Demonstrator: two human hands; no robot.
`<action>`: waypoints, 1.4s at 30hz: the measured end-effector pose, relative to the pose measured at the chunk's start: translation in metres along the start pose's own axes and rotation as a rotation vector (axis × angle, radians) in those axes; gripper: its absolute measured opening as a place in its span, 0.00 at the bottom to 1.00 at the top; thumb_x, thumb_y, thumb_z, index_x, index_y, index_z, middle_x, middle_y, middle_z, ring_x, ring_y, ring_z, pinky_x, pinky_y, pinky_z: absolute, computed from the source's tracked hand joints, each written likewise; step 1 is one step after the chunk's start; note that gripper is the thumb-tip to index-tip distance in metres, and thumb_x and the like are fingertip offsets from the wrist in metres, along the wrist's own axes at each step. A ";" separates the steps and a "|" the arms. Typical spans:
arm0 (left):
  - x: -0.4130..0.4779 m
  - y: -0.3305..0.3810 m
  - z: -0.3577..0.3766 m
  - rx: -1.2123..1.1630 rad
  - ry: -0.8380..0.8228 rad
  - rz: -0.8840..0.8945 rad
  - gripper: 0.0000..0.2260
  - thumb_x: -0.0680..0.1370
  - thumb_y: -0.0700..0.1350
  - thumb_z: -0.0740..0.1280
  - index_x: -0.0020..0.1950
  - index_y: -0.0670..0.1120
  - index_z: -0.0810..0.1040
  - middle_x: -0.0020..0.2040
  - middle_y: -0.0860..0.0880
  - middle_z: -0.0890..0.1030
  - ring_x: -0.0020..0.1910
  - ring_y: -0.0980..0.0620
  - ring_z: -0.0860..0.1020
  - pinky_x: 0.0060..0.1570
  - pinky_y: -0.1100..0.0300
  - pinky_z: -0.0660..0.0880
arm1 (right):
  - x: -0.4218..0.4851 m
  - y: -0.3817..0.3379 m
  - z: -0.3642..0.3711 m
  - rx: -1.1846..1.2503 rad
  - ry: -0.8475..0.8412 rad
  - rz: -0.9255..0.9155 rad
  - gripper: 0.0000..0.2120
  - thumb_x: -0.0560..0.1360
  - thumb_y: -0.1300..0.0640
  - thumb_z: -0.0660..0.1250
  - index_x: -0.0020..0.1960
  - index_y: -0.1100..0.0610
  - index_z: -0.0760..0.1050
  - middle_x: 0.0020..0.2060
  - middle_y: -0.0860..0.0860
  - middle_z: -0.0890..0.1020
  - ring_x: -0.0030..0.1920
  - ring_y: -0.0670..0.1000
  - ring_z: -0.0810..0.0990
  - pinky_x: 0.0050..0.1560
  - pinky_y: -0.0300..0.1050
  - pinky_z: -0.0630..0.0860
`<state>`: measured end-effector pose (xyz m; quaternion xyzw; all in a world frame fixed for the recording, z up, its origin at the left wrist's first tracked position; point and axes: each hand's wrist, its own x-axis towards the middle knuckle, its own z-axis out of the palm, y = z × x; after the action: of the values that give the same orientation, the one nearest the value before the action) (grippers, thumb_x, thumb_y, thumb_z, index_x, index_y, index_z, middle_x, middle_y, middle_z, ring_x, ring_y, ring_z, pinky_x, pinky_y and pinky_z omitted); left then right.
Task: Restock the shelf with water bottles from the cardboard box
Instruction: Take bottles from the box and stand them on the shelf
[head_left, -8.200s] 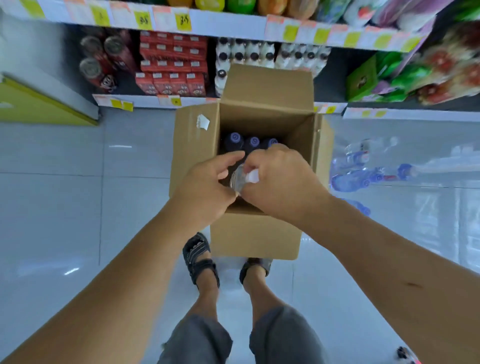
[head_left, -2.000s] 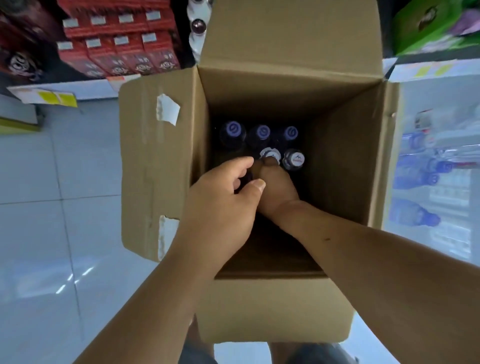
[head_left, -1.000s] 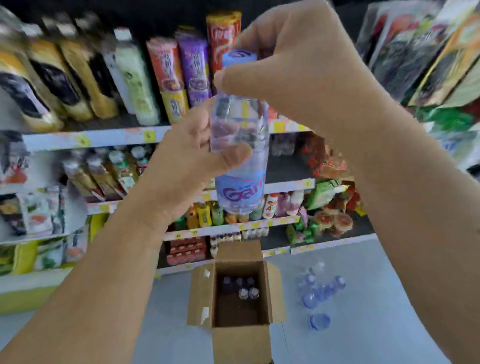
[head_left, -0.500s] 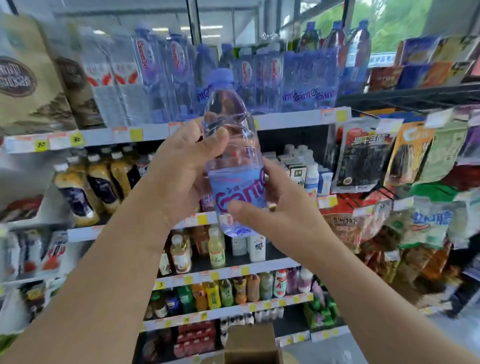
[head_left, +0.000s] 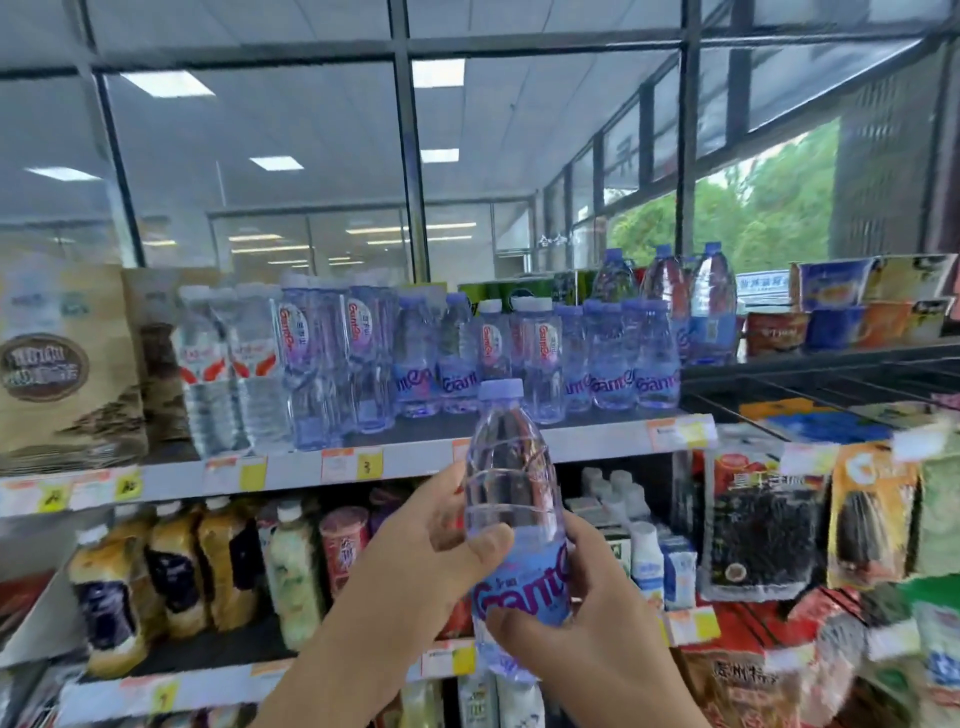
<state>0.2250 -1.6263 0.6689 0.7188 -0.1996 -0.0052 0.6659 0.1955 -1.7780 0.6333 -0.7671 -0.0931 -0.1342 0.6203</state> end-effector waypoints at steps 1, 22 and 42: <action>0.006 0.000 -0.003 0.016 -0.002 -0.010 0.18 0.75 0.41 0.71 0.51 0.66 0.78 0.44 0.61 0.85 0.45 0.60 0.84 0.51 0.55 0.79 | 0.008 0.001 0.004 -0.017 0.011 -0.001 0.27 0.67 0.55 0.77 0.60 0.38 0.70 0.43 0.32 0.82 0.43 0.34 0.82 0.43 0.30 0.77; 0.176 0.014 -0.128 0.288 0.325 0.242 0.29 0.76 0.48 0.71 0.76 0.55 0.65 0.67 0.48 0.74 0.59 0.51 0.76 0.60 0.44 0.76 | 0.237 -0.039 0.085 -0.329 0.149 -0.178 0.32 0.64 0.48 0.79 0.60 0.54 0.66 0.46 0.46 0.82 0.44 0.47 0.82 0.43 0.47 0.81; 0.207 -0.047 -0.126 0.524 0.406 0.070 0.26 0.78 0.50 0.68 0.76 0.49 0.67 0.73 0.52 0.71 0.70 0.53 0.71 0.67 0.59 0.66 | 0.323 0.018 0.108 -0.552 0.061 -0.069 0.34 0.69 0.44 0.77 0.62 0.54 0.59 0.43 0.52 0.79 0.44 0.55 0.80 0.42 0.51 0.77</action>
<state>0.4628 -1.5654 0.6920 0.8446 -0.0818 0.2127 0.4845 0.5166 -1.6842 0.6994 -0.8992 -0.0604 -0.1984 0.3852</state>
